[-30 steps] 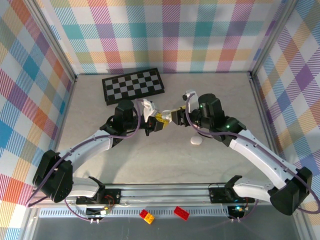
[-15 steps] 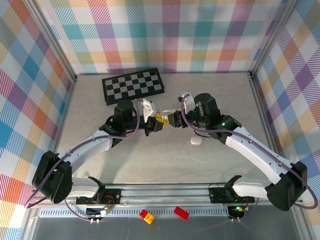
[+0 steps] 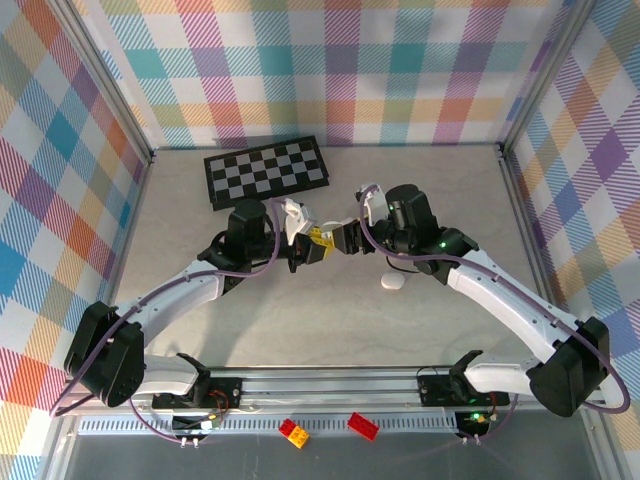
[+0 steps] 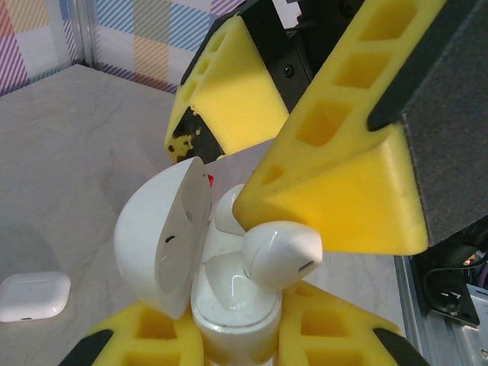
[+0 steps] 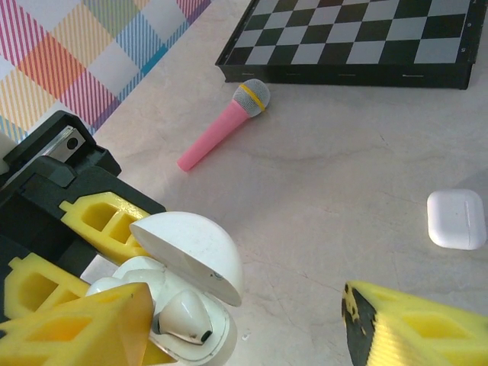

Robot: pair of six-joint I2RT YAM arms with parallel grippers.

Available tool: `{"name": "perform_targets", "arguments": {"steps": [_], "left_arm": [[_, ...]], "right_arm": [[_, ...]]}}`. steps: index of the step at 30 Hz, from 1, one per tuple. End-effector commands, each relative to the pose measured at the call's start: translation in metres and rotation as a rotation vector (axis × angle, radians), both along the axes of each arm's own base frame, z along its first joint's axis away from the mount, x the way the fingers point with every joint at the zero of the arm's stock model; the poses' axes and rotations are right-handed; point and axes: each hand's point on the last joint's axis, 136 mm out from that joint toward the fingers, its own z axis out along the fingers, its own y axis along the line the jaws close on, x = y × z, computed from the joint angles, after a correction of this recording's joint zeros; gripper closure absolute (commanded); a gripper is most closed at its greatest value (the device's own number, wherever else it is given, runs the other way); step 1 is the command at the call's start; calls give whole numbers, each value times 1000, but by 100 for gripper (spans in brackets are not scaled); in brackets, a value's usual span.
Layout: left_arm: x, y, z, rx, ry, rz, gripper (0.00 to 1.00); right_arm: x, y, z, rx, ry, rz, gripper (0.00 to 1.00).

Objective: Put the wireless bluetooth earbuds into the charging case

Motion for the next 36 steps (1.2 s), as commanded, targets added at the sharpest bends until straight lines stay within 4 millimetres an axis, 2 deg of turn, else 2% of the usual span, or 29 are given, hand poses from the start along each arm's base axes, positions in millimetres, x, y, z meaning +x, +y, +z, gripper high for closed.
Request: {"name": "perform_targets", "arguments": {"steps": [1, 8, 17, 31, 36], "left_arm": [[-6, -7, 17, -37, -63, -55, 99], [-7, -4, 17, -34, -61, -51, 100], [-7, -3, 16, -33, -61, -50, 100], [-8, -3, 14, -31, -56, -56, 100], [-9, -1, 12, -23, -85, -50, 99]], "right_arm": [[-6, -1, 15, 0, -49, 18, 33], [-7, -8, 16, -24, -71, 5, 34], [-15, 0, 21, 20, -65, 61, 33], [-11, 16, 13, 39, -26, 103, 33], [-11, 9, 19, 57, -41, 74, 26]]}}
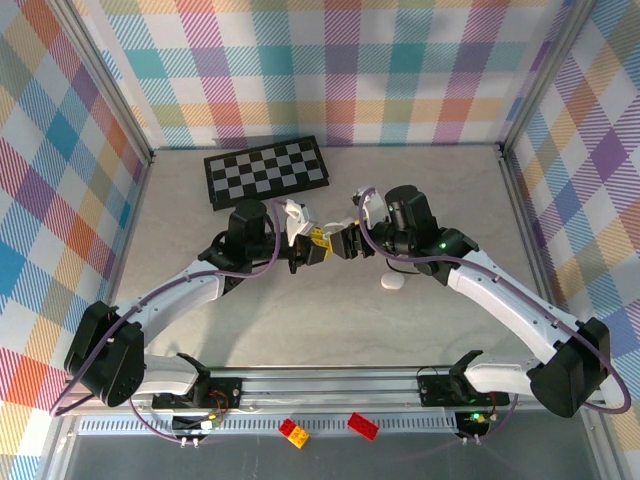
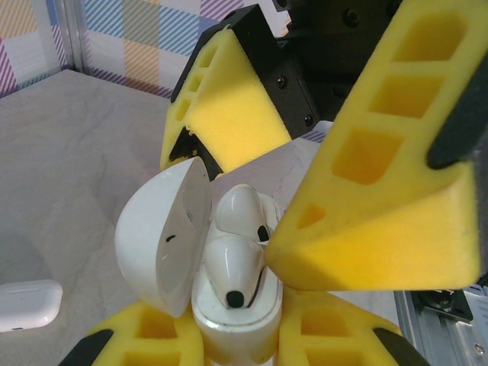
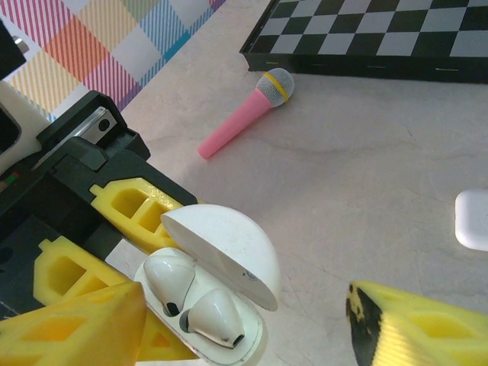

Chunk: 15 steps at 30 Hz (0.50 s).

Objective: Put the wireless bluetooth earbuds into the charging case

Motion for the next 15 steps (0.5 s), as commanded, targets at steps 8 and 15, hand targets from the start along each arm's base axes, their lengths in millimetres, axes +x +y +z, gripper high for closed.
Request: {"name": "perform_targets", "arguments": {"steps": [8, 15], "left_arm": [[-13, -1, 13, -32, -62, -80, 99], [-14, -2, 13, -36, -61, -80, 99]], "right_arm": [[-12, -6, 44, 411, 183, 148, 25], [-15, 0, 42, 449, 267, 224, 30]]}}
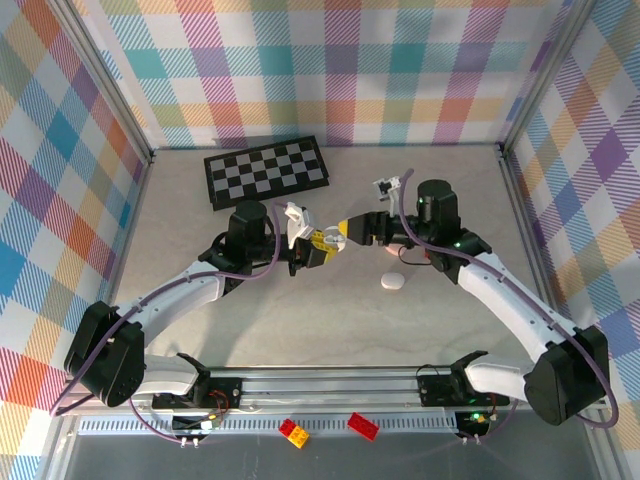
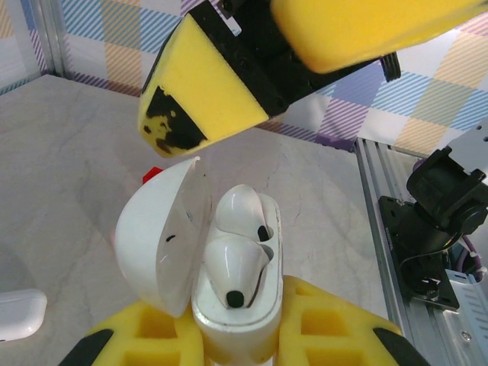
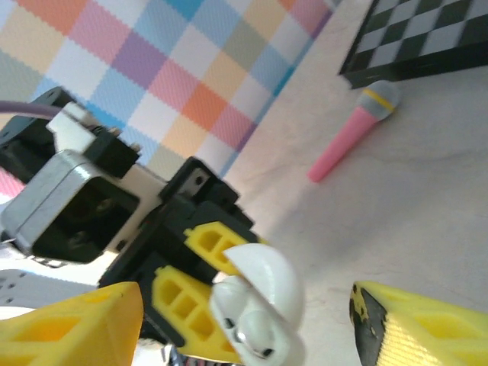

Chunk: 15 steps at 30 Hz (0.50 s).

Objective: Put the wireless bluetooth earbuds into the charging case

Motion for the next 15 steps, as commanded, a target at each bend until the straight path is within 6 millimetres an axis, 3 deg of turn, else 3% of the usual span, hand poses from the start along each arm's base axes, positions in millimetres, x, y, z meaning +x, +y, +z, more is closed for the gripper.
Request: {"name": "perform_targets", "arguments": {"steps": [1, 11, 15], "left_arm": [[-4, -1, 14, -31, -49, -29, 99], [2, -1, 9, -20, 1, -2, 99], [5, 0, 5, -10, 11, 8, 99]], "right_arm": [[-12, 10, 13, 66, 19, 109, 31], [-14, 12, 13, 74, 8, 138, 52], [-18, 9, 20, 94, -41, 134, 54]]}}
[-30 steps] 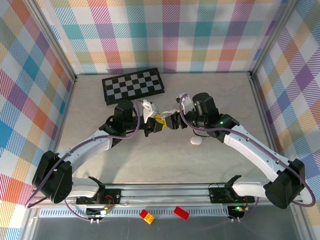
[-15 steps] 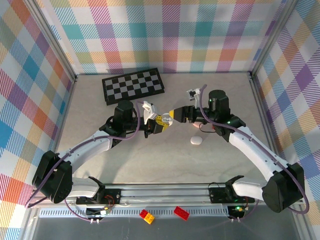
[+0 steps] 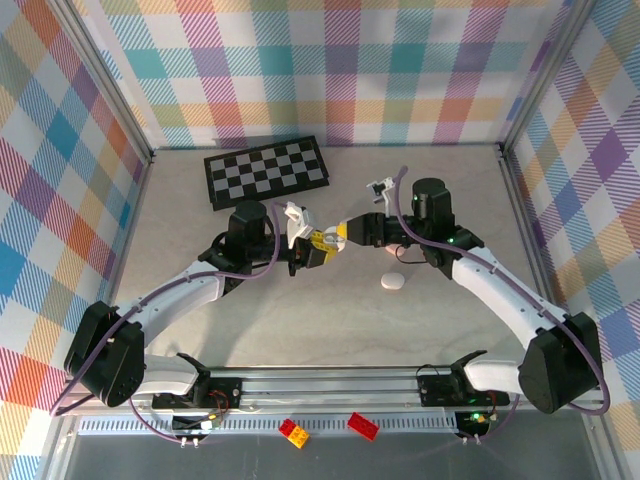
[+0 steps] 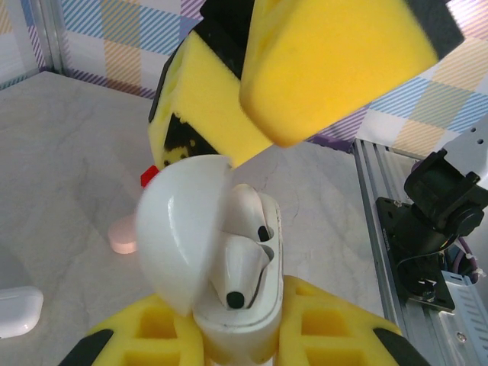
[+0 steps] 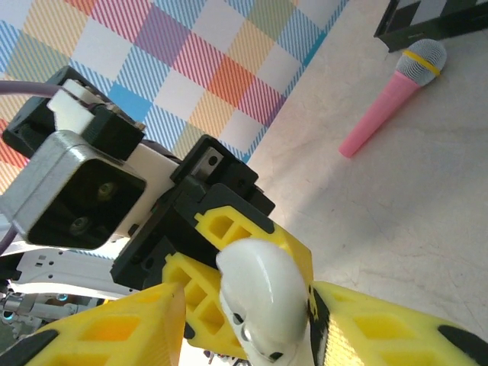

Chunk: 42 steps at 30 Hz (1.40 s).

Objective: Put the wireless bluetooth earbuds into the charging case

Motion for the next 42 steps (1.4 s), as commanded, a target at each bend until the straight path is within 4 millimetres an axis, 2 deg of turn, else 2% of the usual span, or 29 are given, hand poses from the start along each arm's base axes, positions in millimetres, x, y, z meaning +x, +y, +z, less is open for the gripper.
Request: {"name": "perform_targets", "arguments": {"steps": [1, 6, 10, 12, 14, 16, 20, 26, 31, 36, 37, 39, 41, 42], "left_arm": [[5, -1, 3, -7, 1, 6, 99], [7, -2, 7, -21, 10, 4, 99], [-2, -3, 21, -72, 50, -53, 99], [-6, -2, 27, -93, 83, -78, 99], [-13, -2, 31, -112, 129, -121, 99], [-19, -2, 36, -133, 159, -154, 99], [-24, -2, 41, -152, 197, -176, 99], [-23, -4, 45, -160, 223, -194, 99], [-23, -6, 47, -167, 226, -204, 99], [-21, -7, 42, -161, 242, -191, 97], [-19, -6, 41, -162, 238, -177, 93], [-15, -5, 40, -169, 212, -141, 69], [-13, -2, 38, -174, 167, -111, 56], [-11, -1, 37, -171, 140, -86, 41]], "right_arm": [[-14, 0, 28, 65, -113, 50, 54], [-15, -4, 27, 44, -142, 26, 54], [-6, -13, 16, -36, -215, -53, 39], [-11, -13, 9, -53, -273, -18, 37], [-19, -12, 0, -67, -310, 39, 45], [-25, -10, -4, -65, -314, 86, 47], [-35, -5, 0, -16, -323, 159, 49], [-37, -2, -1, 2, -320, 195, 54], [-35, -1, -3, 2, -319, 200, 65], [-30, -3, -5, -19, -334, 157, 79], [-29, -4, -6, -25, -337, 146, 81], [-27, -5, -6, -32, -333, 130, 83], [-23, -7, -9, -48, -321, 97, 86], [-19, -10, -12, -70, -311, 65, 86]]}}
